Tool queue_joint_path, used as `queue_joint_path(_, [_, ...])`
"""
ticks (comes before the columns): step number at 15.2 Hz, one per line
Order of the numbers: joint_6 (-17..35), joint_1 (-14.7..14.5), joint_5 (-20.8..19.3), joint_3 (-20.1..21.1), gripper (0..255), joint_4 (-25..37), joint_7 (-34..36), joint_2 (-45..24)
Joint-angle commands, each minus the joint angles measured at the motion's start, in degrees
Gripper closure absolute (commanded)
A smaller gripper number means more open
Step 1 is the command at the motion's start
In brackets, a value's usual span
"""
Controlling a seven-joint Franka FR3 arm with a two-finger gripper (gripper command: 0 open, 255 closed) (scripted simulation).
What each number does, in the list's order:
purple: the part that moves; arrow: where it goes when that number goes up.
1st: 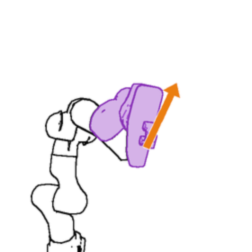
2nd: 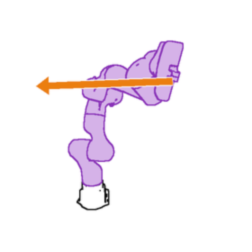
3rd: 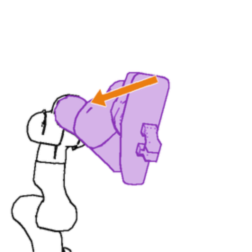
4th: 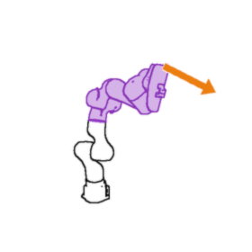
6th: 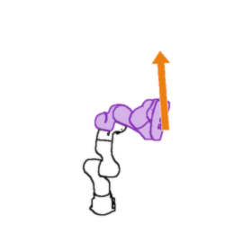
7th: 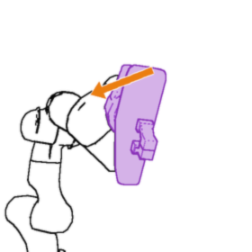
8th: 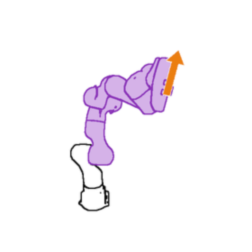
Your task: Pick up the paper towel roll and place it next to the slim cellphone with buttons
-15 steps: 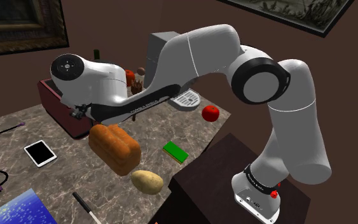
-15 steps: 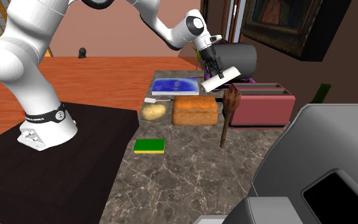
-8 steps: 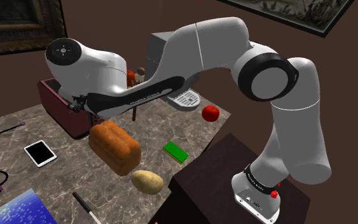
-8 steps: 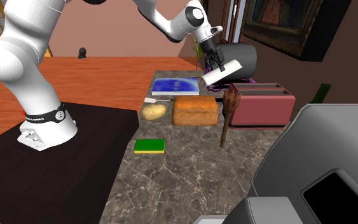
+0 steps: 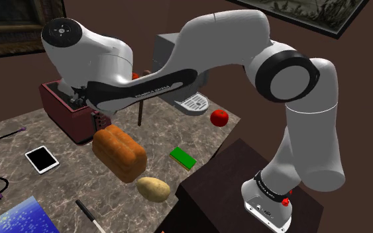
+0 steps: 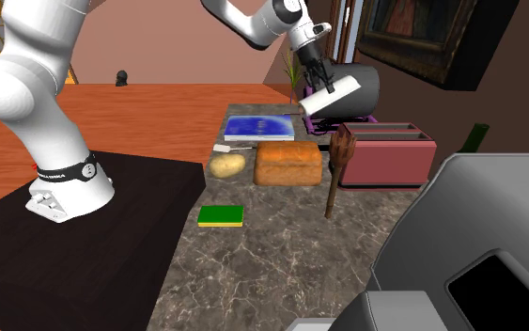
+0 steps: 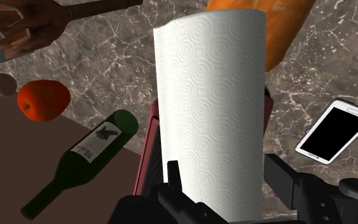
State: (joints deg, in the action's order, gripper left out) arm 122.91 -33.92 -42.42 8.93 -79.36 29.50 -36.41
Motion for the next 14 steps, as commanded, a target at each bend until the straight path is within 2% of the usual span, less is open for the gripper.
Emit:
queue_joint_path(1, [-0.9, 0.0, 0.4, 0.2, 255, 0.4, -0.7, 0.7])
queue_joint_path(14, [-7.5, 0.0, 2.9, 1.3, 255, 5.5, -5.4, 3.2])
